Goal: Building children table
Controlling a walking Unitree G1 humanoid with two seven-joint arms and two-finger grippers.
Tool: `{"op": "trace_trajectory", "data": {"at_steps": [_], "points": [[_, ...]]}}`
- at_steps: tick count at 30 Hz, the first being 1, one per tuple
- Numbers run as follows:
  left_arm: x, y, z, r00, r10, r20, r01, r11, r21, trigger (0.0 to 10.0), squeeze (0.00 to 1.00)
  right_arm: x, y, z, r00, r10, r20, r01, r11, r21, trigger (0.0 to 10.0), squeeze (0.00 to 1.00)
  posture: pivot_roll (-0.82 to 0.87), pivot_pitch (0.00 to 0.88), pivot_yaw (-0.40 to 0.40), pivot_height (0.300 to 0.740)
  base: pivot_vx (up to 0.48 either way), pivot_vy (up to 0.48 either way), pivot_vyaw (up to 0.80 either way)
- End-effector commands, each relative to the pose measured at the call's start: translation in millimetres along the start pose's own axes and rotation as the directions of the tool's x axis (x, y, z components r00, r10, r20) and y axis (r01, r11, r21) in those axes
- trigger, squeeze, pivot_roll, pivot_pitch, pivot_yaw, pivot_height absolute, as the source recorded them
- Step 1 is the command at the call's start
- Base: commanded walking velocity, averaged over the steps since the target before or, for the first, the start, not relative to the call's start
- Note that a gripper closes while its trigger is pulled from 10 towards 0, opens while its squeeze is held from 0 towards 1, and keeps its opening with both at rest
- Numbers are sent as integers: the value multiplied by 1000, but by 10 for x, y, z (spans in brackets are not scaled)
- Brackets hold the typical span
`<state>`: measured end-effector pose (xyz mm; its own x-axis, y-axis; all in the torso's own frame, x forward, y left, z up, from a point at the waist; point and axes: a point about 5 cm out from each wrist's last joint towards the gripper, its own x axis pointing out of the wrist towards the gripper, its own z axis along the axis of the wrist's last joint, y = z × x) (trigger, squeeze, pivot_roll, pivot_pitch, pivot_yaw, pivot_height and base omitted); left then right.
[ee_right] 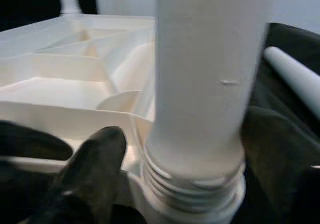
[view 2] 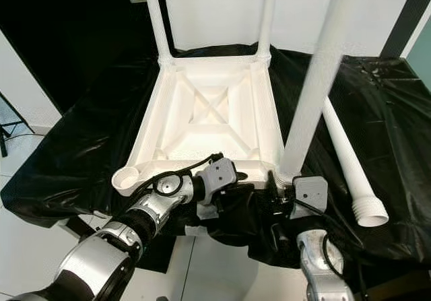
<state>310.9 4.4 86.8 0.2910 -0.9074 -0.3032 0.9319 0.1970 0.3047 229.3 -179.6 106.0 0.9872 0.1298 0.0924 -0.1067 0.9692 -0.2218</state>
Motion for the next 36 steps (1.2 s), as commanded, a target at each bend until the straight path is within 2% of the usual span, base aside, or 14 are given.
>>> {"op": "trace_trajectory", "data": {"at_steps": [1,3,4,5,13,14,15,18,22,25,28,29,30,36], "points": [[-52,-130,-250,994,-31,-105,25,998,-59,8275,0,65,-3,-12,996,90,-6,-90,996,-17,10000,1000,-159,0,56,740,0,0,0],[-52,-130,-250,994,-31,-105,25,998,-59,8275,0,65,-3,-12,996,90,-6,-90,996,-17,10000,1000,-159,0,56,740,0,0,0],[-54,-136,-255,994,-32,-105,26,998,-59,8275,0,114,-98,15,994,105,1,-105,993,-53,10000,725,-159,0,56,740,0,0,0],[-56,-141,-259,994,-33,-105,26,998,-61,8314,0,169,-195,50,991,133,7,-132,988,-81,10000,0,-159,0,55,740,0,0,0],[-53,-154,-263,994,-32,-103,26,998,-65,8275,0,286,-274,135,955,295,-4,-293,947,-133,10000,0,-151,0,54,740,0,0,0],[-53,-150,-261,994,-29,-101,23,998,-65,8275,0,287,-245,113,934,356,-32,-358,926,-118,3569,0,-146,0,54,740,0,0,0],[-56,-141,-260,995,-24,-101,17,998,-67,8275,0,278,-231,84,905,420,-70,-425,898,-110,0,0,-143,0,55,740,0,0,0],[-71,-124,-266,994,-15,-104,8,998,-69,8275,0,240,-256,30,842,520,-143,-534,842,-78,0,0,-141,0,57,740,0,0,0],[-77,-122,-271,994,-13,-104,6,998,-70,8235,0,214,-286,-8,821,543,-176,-560,826,-62,0,0,-143,0,55,740,0,0,0],[-68,-126,-266,995,-12,-103,5,997,-72,8235,0,217,-280,-44,838,514,-183,-528,849,-34,0,0,-145,0,55,740,0,0,0],[-49,-138,-255,995,-13,-98,6,997,-73,8235,0,300,-211,-62,927,352,-127,-355,935,-4,0,0,-147,0,52,740,0,0,0],[-42,-143,-250,995,-14,-96,6,997,-75,8196,0,331,-219,-70,981,170,-98,-169,985,20,0,0,-147,0,48,740,0,0,0],[-38,-146,-248,995,-13,-94,6,997,-75,8196,0,338,-230,-80,995,41,-89,-37,998,41,0,0,-147,0,48,740,0,0,0],[-34,-163,-253,995,-22,-93,15,997,-78,8196,0,123,-40,-109,960,-271,-74,273,962,20,0,0,-158,0,58,740,0,0,0]]}}
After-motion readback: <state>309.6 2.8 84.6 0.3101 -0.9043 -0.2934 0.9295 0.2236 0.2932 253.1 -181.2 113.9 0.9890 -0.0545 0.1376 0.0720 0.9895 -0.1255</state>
